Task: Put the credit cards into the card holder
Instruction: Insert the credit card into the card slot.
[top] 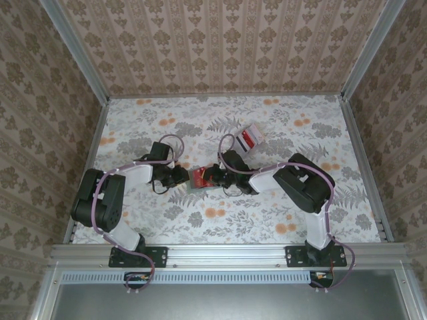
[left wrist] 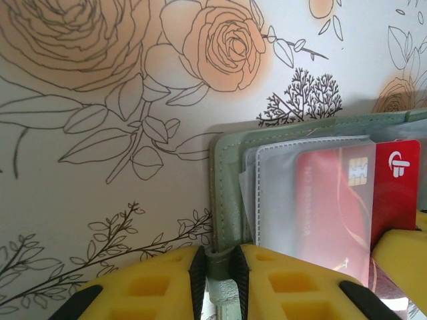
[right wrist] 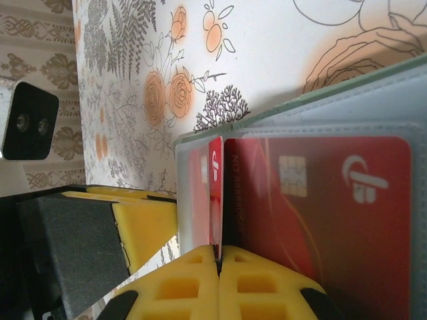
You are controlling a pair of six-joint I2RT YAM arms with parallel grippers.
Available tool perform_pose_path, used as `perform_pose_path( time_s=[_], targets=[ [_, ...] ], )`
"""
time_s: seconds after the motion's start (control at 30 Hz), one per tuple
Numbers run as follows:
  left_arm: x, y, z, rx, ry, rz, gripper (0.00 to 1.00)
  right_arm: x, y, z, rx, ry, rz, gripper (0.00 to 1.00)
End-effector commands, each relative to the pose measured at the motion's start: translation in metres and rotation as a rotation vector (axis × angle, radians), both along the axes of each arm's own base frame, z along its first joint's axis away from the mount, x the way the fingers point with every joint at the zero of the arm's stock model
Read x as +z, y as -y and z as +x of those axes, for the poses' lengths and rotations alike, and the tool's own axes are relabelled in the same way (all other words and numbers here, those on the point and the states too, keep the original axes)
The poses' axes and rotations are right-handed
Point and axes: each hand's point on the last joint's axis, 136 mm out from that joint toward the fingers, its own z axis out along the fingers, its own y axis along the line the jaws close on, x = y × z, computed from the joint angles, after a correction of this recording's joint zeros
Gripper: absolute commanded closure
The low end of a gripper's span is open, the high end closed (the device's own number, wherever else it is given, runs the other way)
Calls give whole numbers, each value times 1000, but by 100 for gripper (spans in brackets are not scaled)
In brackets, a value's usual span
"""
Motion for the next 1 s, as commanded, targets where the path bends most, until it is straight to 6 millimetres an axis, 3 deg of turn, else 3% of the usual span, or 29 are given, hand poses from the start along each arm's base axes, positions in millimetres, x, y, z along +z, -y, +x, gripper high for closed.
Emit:
perform_pose_path(
  time_s=[0.0,0.23,0.43,0.53,0.8,0.97],
  targets=[
    [-21,10,-19,-37,-75,-3,76,-26,1,-13,24,-39,-112,95],
    [-19,11,-17,-42,-69,-3,76,-21,4,-25,93,2,-256,85],
    [-19,11,-16,-41,-71,-3,76,-11,27,-24,92,52,-378,58],
    [-19,11,-16,-43,-71,-4,76,-2,31,-21,112,77,-415,51],
    [-19,10,-16,-44,-72,-1,76,20,39,-10,146,142,-482,48],
    [-21,10,-16,-43,-75,-2,76,25,29,-14,204,149,-451,53]
  ],
)
